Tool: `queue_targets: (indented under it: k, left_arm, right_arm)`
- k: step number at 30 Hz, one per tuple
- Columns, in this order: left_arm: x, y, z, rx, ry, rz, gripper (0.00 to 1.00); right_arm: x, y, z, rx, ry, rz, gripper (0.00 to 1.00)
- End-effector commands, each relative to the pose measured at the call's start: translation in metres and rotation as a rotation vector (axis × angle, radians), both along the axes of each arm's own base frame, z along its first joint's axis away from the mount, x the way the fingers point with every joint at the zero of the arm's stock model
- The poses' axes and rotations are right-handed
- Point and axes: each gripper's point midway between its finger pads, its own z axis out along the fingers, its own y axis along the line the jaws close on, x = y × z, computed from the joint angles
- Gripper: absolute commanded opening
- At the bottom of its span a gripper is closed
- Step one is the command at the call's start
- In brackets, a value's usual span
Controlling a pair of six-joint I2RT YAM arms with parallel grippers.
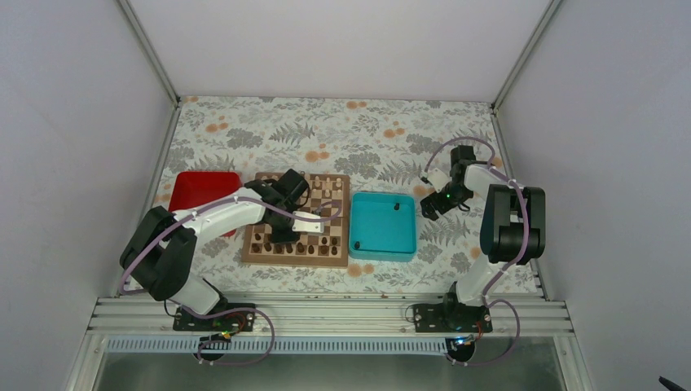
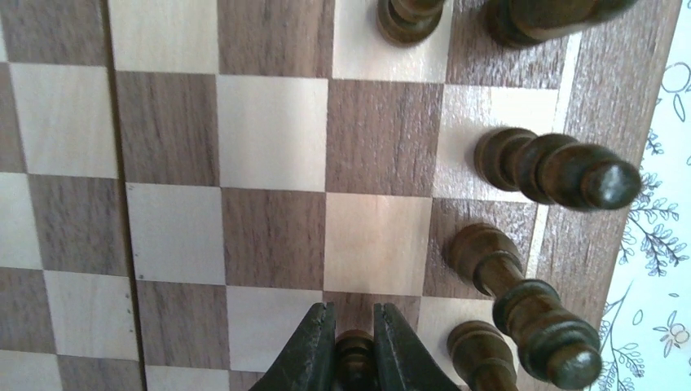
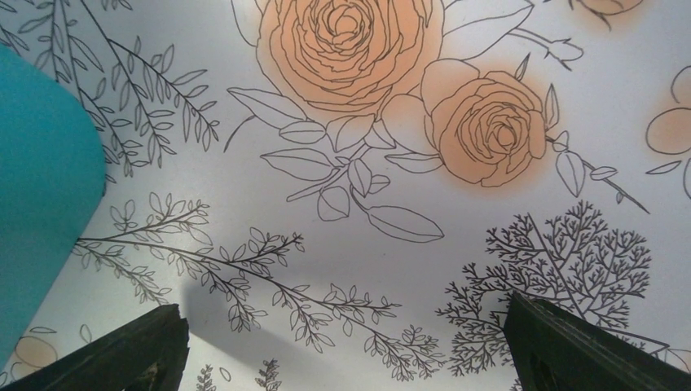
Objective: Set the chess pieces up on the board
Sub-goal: Place the chess piece on the chessboard.
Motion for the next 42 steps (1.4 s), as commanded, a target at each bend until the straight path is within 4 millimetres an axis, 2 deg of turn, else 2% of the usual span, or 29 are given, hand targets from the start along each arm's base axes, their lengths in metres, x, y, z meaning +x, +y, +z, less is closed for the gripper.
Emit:
queue_targets:
  k: [1, 42]
  left_arm:
    - [0.008, -0.013, 0.013, -0.064, -0.023, -0.002, 0.12]
    - [0.001, -0.005, 0.004, -0.027, 0.003, -0.007, 0.16]
  right_arm:
    - [-0.008, -0.007, -0.013, -0.008, 0.04, -0.021, 1.0]
    - [-0.01, -0.009, -0.013, -0.004, 0.041, -0.025, 1.0]
